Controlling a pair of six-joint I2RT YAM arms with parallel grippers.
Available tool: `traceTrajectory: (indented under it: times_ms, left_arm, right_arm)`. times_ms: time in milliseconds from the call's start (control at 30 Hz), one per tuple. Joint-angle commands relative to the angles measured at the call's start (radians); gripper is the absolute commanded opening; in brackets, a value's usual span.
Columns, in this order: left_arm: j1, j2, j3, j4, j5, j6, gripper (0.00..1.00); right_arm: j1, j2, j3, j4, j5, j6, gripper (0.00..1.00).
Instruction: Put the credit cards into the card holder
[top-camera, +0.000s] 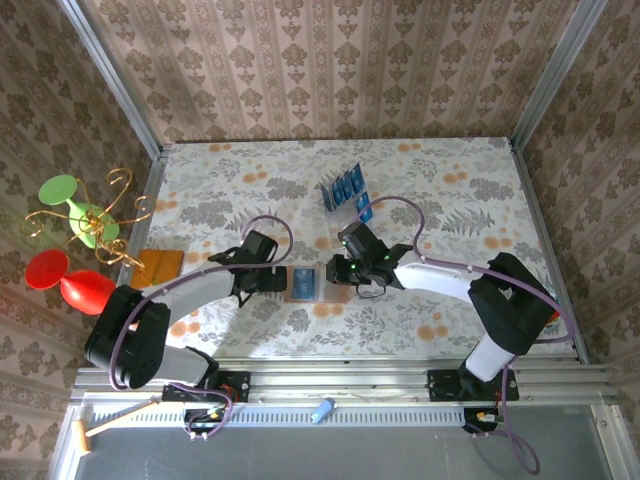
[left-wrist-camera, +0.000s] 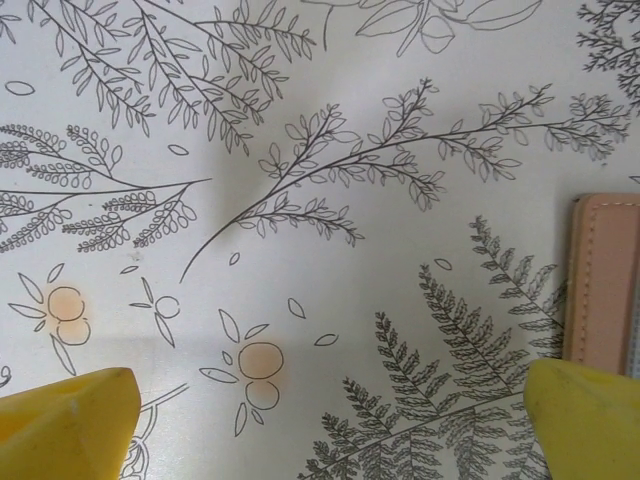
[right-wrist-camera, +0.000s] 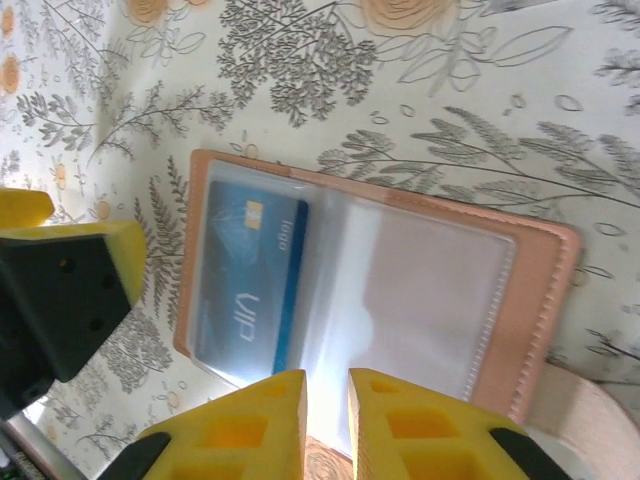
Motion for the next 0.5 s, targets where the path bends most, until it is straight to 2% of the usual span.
traceTrajectory:
  times_ms: [0,67,167,333,467]
  left_arm:
    - [0.005,-0.034,0.010,0.018,0.069,0.030,1.00]
    - [0.002,-0.055,-0.005,0.057,0.105,0.040,1.00]
    - [-0.001,-0.088,-0.027,0.115,0.150,0.039,1.00]
    - [-0.002,-0.114,-0.041,0.197,0.237,0.041,1.00]
    - [-0.002,-0.087,-0.045,0.264,0.312,0.040,1.00]
  right_arm:
    - [-0.005,-0.068,-0.024,-0.089,0.077,-0.043,0.31]
    - [-0.005,-0.099,-0.044,-0.117,0.108,-0.054,0.38]
    - [-0.008,-0.151,-0.078,-0.149,0.162,-0.061,0.43]
    - [-0.021,-0.194,-0.138,-0.155,0.211,-0.051,0.55]
    - [-0.029,-0.146,-0.132,-0.126,0.197,-0.052,0.57]
